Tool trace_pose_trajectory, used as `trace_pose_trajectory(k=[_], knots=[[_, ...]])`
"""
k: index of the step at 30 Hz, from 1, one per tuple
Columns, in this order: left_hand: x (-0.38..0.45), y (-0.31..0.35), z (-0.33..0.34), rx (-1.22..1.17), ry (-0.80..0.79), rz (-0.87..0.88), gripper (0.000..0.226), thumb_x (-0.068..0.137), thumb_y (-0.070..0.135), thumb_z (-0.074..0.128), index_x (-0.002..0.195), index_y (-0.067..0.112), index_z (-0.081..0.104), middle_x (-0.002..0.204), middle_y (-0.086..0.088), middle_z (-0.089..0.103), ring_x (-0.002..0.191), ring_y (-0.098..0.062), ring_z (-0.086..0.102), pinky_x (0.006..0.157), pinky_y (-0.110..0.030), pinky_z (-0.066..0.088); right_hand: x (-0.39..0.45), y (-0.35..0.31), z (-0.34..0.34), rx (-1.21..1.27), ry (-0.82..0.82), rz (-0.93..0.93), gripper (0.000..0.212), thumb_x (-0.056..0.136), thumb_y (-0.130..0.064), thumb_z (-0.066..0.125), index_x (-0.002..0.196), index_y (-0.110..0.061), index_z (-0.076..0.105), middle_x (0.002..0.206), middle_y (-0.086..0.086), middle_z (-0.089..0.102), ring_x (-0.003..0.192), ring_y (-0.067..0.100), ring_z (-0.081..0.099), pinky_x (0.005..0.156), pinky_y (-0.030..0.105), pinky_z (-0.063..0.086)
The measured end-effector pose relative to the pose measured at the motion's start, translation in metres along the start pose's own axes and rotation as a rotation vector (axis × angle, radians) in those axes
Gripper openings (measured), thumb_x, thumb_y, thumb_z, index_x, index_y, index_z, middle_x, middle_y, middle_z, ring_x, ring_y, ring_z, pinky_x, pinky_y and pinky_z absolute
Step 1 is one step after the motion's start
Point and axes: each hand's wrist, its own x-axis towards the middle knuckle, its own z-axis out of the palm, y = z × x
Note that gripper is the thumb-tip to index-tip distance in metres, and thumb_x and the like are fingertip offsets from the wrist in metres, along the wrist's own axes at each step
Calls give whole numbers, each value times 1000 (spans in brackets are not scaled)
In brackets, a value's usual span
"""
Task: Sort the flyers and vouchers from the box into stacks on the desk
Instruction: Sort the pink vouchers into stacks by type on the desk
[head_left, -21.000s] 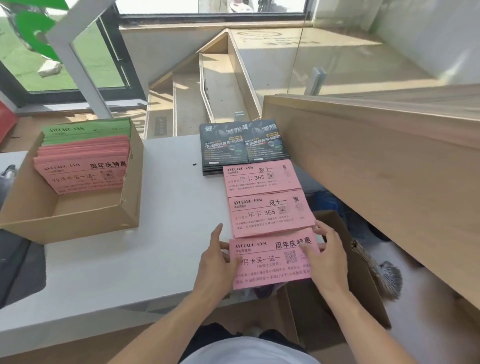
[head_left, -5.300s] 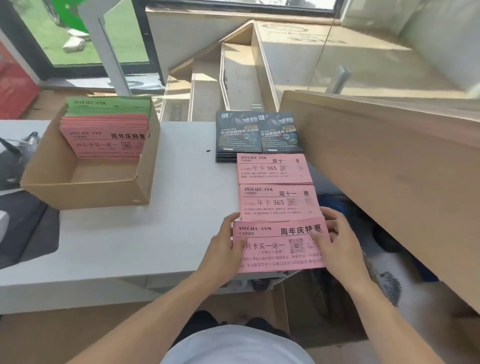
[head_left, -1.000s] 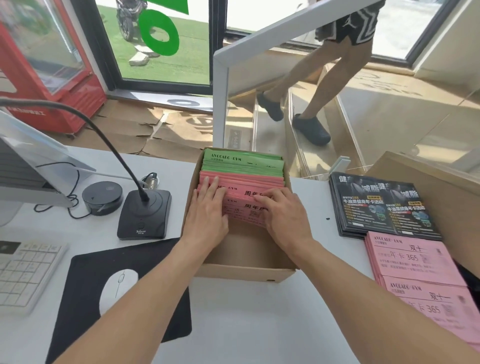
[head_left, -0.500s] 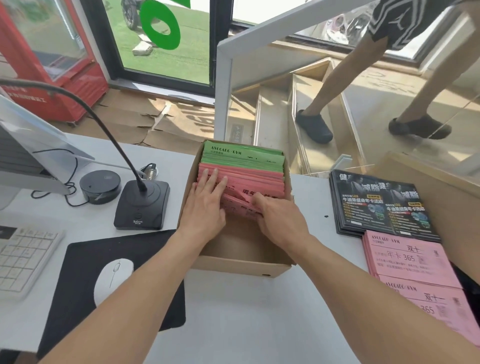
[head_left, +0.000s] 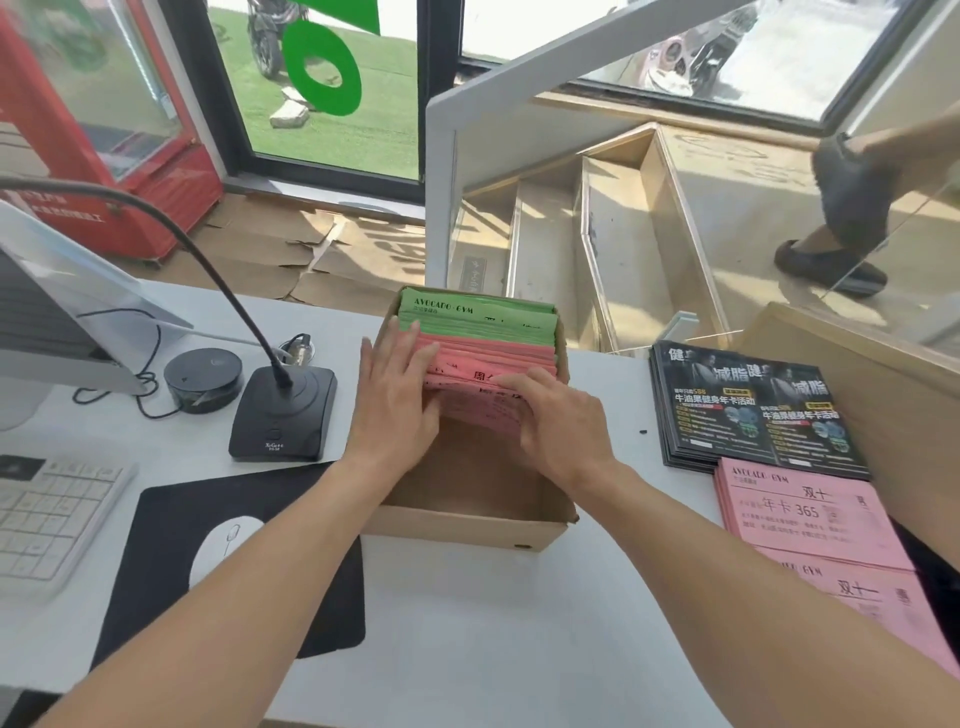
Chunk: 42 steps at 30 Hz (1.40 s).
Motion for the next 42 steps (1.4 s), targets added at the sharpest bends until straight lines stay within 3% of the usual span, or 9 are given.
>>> trace_pose_trajectory(k=[3, 6, 9, 11, 19, 25, 29, 34, 42], knots=[[-1, 18, -30, -73, 178, 149, 24, 78, 3, 73, 101, 10, 67, 143, -8, 57, 148, -29, 34, 125, -52, 9, -12, 2, -47, 72, 197, -70, 34, 89, -16, 64, 116, -37, 67, 104, -14, 67, 75, 13, 65, 56, 29, 52], [-19, 63, -58, -231, 234, 254, 11, 87, 11, 67, 97, 7, 68, 121, -5, 70, 128, -25, 57, 113, -50, 40, -45, 18, -103, 157, 265, -46, 30, 93, -21, 60, 118, -35, 68, 100, -17, 68, 79, 9, 65, 63, 27, 52], [-55, 113, -58, -391, 68, 336, 10, 97, 15, 60, 102, 12, 67, 98, 2, 70, 88, -18, 68, 69, -39, 55, -95, 49, -136, 373, 160, 203, 37, 85, -9, 73, 109, -38, 69, 94, -27, 69, 89, 0, 65, 79, 25, 53], [-84, 137, -40, -440, -64, 337, 12, 99, 20, 55, 104, 16, 64, 93, 7, 66, 78, -13, 64, 61, -34, 51, -130, 70, -142, 455, 46, 313, 37, 81, -4, 75, 99, -36, 71, 93, -26, 71, 92, -1, 66, 83, 28, 53], [-183, 157, 28, -485, -377, -78, 21, 94, 13, 68, 101, 33, 64, 91, 23, 66, 83, 0, 61, 70, -16, 44, -241, 109, -92, 510, -235, 364, 33, 91, -11, 71, 110, -38, 69, 106, -28, 66, 102, -3, 62, 87, 29, 54], [-209, 169, 21, -557, -249, -360, 37, 95, 9, 66, 118, 37, 59, 105, 24, 69, 102, -4, 66, 88, -18, 52, -261, 120, -78, 543, -241, 321, 56, 94, -4, 61, 133, -43, 53, 120, -28, 53, 114, -3, 54, 94, 20, 48], [-220, 189, 31, -647, -168, -548, 47, 99, 10, 60, 125, 47, 49, 105, 31, 69, 106, 4, 64, 88, -16, 50, -269, 123, -73, 561, -327, 415, 66, 100, -6, 51, 133, -60, 34, 115, -17, 65, 93, -3, 62, 80, 19, 52], [-197, 232, 39, -728, -52, -588, 61, 101, 11, 56, 144, 49, 33, 112, 28, 66, 104, 6, 64, 75, -5, 50, -265, 139, -100, 768, -115, 549, 71, 102, -13, 53, 146, -57, 19, 108, -17, 67, 94, 3, 66, 76, 26, 57], [-83, 316, 130, -820, -330, -587, 72, 101, 11, 56, 153, 44, 20, 116, 6, 59, 91, -16, 71, 52, -32, 59, -241, 253, -147, 669, 143, 837, 62, 98, -12, 59, 148, -40, 32, 106, -11, 61, 80, -1, 65, 59, 18, 47]])
